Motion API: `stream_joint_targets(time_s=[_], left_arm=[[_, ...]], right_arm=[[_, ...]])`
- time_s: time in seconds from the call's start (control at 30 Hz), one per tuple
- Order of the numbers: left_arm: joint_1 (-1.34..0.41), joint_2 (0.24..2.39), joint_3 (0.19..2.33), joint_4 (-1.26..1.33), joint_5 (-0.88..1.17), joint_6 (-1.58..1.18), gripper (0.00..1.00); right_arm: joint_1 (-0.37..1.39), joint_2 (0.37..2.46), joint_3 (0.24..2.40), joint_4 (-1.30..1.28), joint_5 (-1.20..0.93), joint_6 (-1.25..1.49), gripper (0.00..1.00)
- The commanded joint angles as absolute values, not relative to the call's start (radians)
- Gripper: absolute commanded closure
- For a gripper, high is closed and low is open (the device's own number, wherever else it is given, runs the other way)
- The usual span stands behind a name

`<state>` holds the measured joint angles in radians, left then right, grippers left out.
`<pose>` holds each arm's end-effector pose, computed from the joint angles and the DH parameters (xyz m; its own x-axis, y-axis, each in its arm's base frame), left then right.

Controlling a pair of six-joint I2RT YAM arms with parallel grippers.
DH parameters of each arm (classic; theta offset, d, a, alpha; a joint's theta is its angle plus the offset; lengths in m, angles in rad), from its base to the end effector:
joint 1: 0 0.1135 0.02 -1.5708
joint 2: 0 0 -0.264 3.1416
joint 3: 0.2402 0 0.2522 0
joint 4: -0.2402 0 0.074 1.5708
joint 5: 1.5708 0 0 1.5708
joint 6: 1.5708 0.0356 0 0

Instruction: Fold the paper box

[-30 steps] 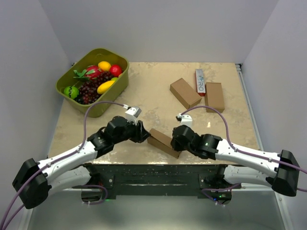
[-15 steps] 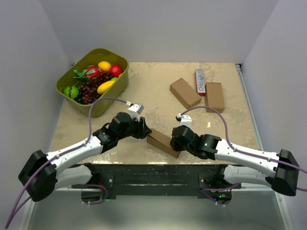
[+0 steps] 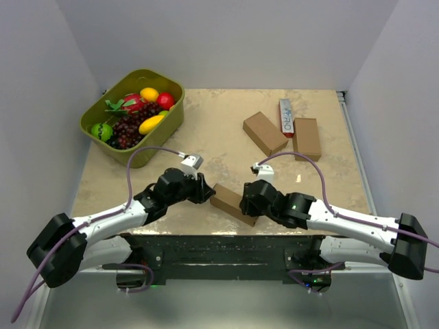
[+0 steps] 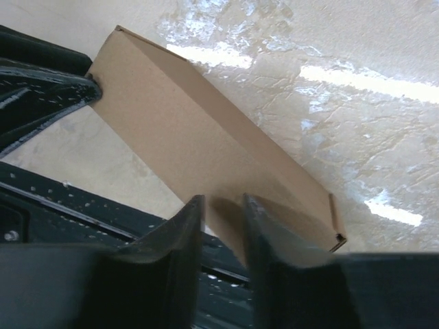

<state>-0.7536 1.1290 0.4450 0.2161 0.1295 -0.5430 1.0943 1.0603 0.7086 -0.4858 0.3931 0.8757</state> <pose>0.1664 -0.1624 0.1946 -0.6756 -0.0687 -0.7340 0.4830 0.7110 -0.5110 0.1099 0.1832 0.2364 -0.7583 0.0775 -0.6472 -0.1887 0.9243 0.3318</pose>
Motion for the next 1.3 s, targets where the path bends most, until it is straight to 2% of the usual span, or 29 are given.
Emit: stream_joint_targets(time_s=[0.0, 0.03, 0.07, 0.17, 0.23, 0.37, 0.67, 0.83, 1.1, 1.27], left_arm=[[-0.753, 1.155, 0.385, 0.167, 0.149, -0.543, 0.71], [-0.753, 1.154, 0.385, 0.173, 0.15, -0.545, 0.73], [-0.753, 1.154, 0.385, 0.175, 0.15, -0.545, 0.76], [-0.753, 1.152, 0.384, 0.176, 0.147, -0.543, 0.78], [-0.753, 1.152, 0.385, 0.178, 0.15, -0.545, 0.79], [-0.753, 1.15, 0.385, 0.183, 0.152, -0.545, 0.8], [-0.753, 1.146, 0.39, 0.175, 0.152, -0.541, 0.81], [-0.753, 1.141, 0.393, 0.167, 0.143, -0.541, 0.82], [-0.753, 1.144, 0.394, 0.166, 0.143, -0.54, 0.82], [-0.753, 1.152, 0.388, 0.166, 0.138, -0.538, 0.83]], right_arm=[[1.1, 1.054, 0.739, -0.612, 0.38, 0.896, 0.46], [1.098, 1.037, 0.75, -0.638, 0.397, 0.897, 0.39], [1.095, 1.022, 0.762, -0.655, 0.406, 0.897, 0.28], [1.063, 0.968, 0.805, -0.738, 0.422, 0.887, 0.21], [1.01, 0.941, 0.804, -0.781, 0.399, 0.868, 0.21], [0.942, 0.875, 0.714, -0.746, 0.261, 0.873, 0.31], [0.94, 0.79, 0.64, -0.696, 0.227, 0.945, 0.48], [0.942, 0.773, 0.643, -0.721, 0.248, 0.948, 0.5], [0.94, 0.781, 0.6, -0.692, 0.226, 0.953, 0.58], [0.942, 0.821, 0.565, -0.713, 0.232, 0.945, 0.7]])
